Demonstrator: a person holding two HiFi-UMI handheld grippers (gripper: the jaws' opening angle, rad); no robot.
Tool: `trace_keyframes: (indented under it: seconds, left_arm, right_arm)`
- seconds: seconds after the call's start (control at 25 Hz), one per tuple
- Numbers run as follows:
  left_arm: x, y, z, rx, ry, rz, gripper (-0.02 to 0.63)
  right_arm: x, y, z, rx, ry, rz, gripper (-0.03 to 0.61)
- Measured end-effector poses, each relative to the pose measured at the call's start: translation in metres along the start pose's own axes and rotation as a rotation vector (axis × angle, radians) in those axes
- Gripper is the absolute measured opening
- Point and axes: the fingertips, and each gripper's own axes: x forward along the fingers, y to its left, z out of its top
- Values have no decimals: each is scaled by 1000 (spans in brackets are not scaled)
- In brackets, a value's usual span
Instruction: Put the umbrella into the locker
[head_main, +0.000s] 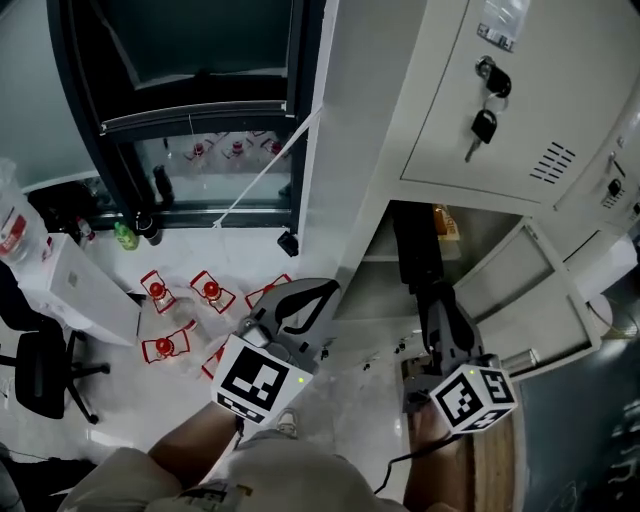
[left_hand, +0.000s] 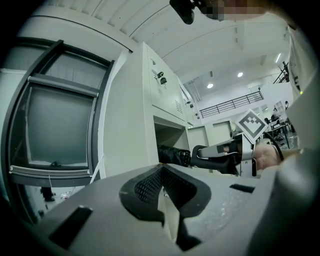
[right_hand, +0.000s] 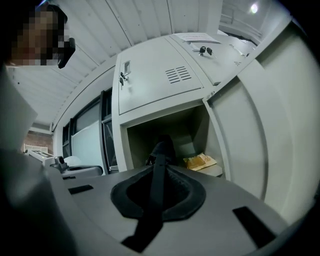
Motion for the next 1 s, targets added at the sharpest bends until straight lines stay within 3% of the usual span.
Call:
trace_keyframes:
  seconds: [0.76,1.0]
  left_arm:
    - [48,10,4,21,8,20,6]
    - [55,0,-1,-24,20,43,6]
  right_arm:
    - [88,-34,-4,-20,103,36,23]
    - [113,-41,-13,-31,153,56,23]
